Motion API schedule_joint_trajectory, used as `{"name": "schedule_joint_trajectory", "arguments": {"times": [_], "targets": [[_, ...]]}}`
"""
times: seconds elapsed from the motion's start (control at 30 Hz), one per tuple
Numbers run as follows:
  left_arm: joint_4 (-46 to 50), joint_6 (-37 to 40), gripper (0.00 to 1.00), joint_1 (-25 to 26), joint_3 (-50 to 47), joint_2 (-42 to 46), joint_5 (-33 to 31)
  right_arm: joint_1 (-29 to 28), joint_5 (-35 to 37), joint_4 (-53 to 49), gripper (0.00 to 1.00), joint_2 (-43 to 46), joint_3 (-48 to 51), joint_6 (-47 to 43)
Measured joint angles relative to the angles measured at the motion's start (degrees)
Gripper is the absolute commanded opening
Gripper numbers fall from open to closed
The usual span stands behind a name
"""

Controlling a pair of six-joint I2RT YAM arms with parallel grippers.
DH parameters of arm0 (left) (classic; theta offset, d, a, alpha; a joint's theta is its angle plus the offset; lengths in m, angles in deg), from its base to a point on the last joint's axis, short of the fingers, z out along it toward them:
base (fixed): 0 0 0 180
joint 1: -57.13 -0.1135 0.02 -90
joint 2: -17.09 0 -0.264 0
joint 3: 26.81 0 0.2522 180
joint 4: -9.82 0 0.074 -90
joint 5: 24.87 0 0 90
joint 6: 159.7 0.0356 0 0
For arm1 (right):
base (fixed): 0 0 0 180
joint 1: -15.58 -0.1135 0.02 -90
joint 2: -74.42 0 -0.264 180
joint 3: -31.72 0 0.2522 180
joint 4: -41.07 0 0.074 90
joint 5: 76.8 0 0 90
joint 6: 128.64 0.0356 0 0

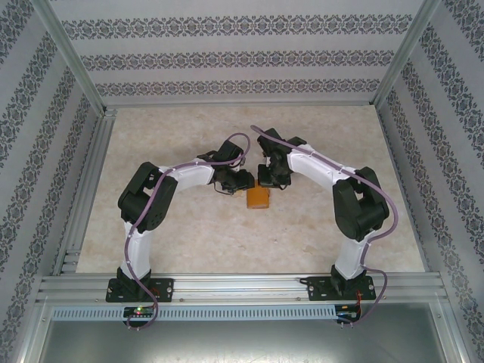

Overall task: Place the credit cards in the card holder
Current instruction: Close the button on the card holder.

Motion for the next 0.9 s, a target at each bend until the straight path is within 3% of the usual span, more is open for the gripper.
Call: {"name": "schedule_joint_trajectory", "arguments": {"times": [0.9], "targets": [[-0.37,-0.02,0.37,0.02,0.0,-0.09,0.15,-1.46,-2.99,4.09,0.0,-3.96,0.66,1.07]]}}
